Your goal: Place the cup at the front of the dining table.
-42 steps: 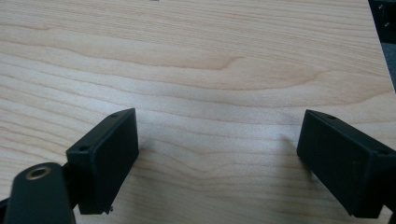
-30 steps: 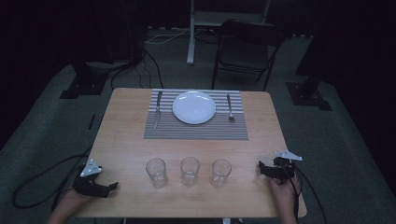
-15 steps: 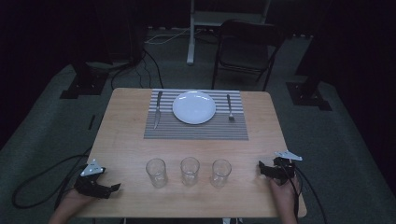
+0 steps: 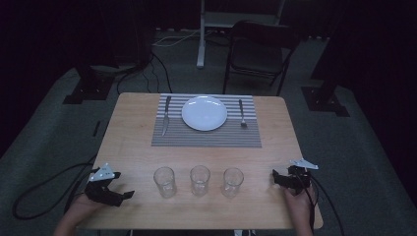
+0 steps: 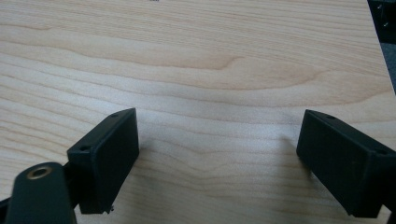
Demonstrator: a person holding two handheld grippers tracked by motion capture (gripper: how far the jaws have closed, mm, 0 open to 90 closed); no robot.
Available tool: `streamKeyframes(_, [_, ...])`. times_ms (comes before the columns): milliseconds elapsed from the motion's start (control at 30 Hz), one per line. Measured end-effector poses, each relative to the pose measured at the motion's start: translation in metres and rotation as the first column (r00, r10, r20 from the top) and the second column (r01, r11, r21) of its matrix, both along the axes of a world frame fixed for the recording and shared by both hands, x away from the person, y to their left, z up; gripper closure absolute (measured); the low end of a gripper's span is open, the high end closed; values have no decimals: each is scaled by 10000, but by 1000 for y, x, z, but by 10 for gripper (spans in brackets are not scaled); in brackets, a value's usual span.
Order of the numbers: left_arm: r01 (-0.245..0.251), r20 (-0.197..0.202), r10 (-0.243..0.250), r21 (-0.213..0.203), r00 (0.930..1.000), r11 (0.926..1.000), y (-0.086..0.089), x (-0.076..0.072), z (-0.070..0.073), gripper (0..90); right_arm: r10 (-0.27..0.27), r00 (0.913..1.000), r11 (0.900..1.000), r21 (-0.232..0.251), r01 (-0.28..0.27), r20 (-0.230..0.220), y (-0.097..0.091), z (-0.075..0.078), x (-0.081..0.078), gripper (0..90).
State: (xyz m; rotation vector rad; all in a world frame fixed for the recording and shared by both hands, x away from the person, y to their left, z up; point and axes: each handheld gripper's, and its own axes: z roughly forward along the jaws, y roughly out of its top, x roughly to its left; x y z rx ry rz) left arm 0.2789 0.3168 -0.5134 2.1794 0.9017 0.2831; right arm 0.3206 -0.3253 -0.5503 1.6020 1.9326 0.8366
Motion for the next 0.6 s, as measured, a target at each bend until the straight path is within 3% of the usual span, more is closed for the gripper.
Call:
streamKeyframes(167, [621,129,-619,-184,9980,9979,-11,0,17,39,2,10000,10000,-5,-2,12,0,0,0,130])
streamKeyframes(233, [621,258,-616,-184,9978,9979,-12,1,20,39,1,10000,10000,-1,-1,13,0,0,0,130])
streamKeyframes(300, [795,325,-772,-778,9965,9938,-14,2,30,39,1,10000,10000,2,-1,20,0,0,0,130])
streamKeyframes(400, [1096,495,-1047,-1088,9933,9880,-19,0,40,40,-1,10000,10000,3,1,22,0,0,0,130])
streamKeyframes(600, [1530,775,-1464,-879,9862,9843,-32,-1,54,39,12,10000,10000,-16,-12,25,0,0,0,130])
